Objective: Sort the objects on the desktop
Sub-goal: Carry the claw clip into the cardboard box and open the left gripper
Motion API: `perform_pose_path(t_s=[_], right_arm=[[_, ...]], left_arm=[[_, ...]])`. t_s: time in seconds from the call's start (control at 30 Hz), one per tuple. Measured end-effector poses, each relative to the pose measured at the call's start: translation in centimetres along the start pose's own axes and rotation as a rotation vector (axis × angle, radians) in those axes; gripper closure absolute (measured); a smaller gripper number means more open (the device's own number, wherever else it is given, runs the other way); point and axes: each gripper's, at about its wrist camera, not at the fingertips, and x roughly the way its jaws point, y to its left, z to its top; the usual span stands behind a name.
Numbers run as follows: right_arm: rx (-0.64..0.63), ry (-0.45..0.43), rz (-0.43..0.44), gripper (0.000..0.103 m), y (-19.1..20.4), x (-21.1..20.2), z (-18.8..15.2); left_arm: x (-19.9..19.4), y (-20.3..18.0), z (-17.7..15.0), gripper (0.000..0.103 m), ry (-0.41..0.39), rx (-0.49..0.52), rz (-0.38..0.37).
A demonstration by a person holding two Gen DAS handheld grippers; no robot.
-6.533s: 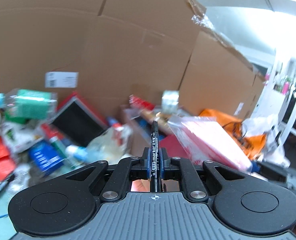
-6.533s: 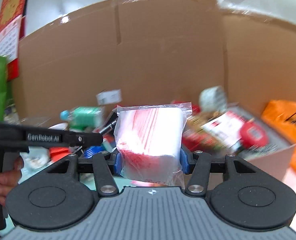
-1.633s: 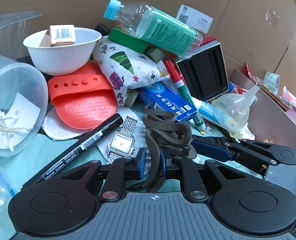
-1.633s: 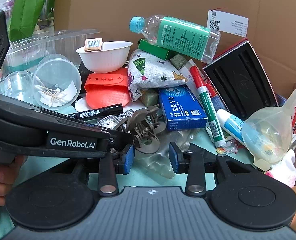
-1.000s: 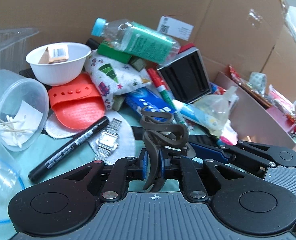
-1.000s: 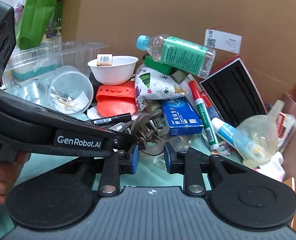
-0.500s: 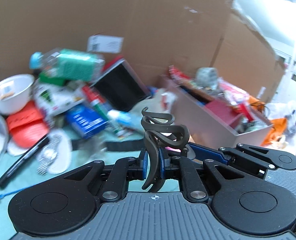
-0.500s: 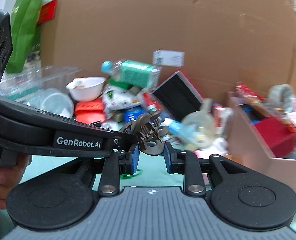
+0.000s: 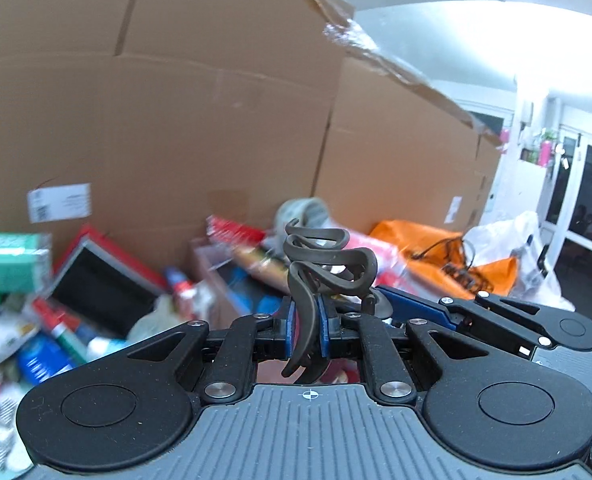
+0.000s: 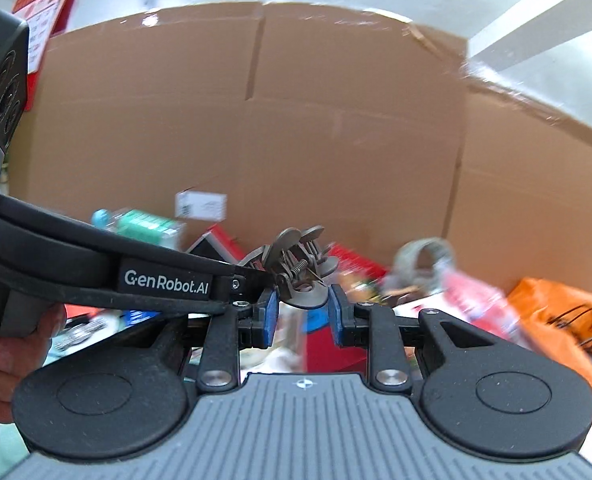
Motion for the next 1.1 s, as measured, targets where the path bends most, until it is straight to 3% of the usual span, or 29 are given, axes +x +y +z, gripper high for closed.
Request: perform_pose_path(t_s=[0.23, 0.5, 0.77, 0.8, 0.87, 0.9, 0.93, 1.0, 1.07, 1.1], right_arm=[[0.014, 0.015, -0.032, 0.073, -5.1, 3.7, 1.6], [-0.034, 0.1, -0.017, 0.073, -9.2, 9.5, 2.7], [-0.056, 0.186, -0.012, 0.072, -10.9, 14.7, 1.9], [-0.064, 0.191, -0.021, 0.072, -10.9, 15.0, 1.8], [-0.072, 0.204, -0.059, 0.062, -11.0, 15.3, 1.4], [-0.077, 0.209, -0.08, 0.061, -11.1, 15.4, 1.2], [-0.075, 0.21, -0.086, 0.058, -11.2, 15.3, 1.0], [-0.048, 0.209, -0.086, 0.052, -11.5, 15.0, 0.5], [-0.037, 0.195, -0.099, 0.034, -11.6, 14.6, 0.2], [-0.042, 0.184, -0.11, 0.031, -11.5, 14.3, 0.0]], left_arm=[[5.8, -1.1, 2.8, 0.079, -0.003, -0.043, -0.045], [12.7, 0.0, 4.6, 0.078, 0.046, -0.102, -0.067], [18.0, 1.2, 5.0, 0.076, 0.109, -0.117, -0.025], [18.2, 1.4, 4.9, 0.072, 0.11, -0.115, -0.022], [18.2, 1.6, 4.7, 0.054, 0.101, -0.112, -0.009], [18.0, 1.7, 4.6, 0.036, 0.087, -0.11, -0.01], [17.8, 1.8, 4.6, 0.026, 0.071, -0.108, -0.012], [17.4, 1.9, 4.5, 0.023, 0.051, -0.106, -0.012], [17.0, 1.9, 4.4, 0.017, 0.046, -0.105, -0.027], [16.7, 1.8, 4.3, 0.01, 0.043, -0.103, -0.027]])
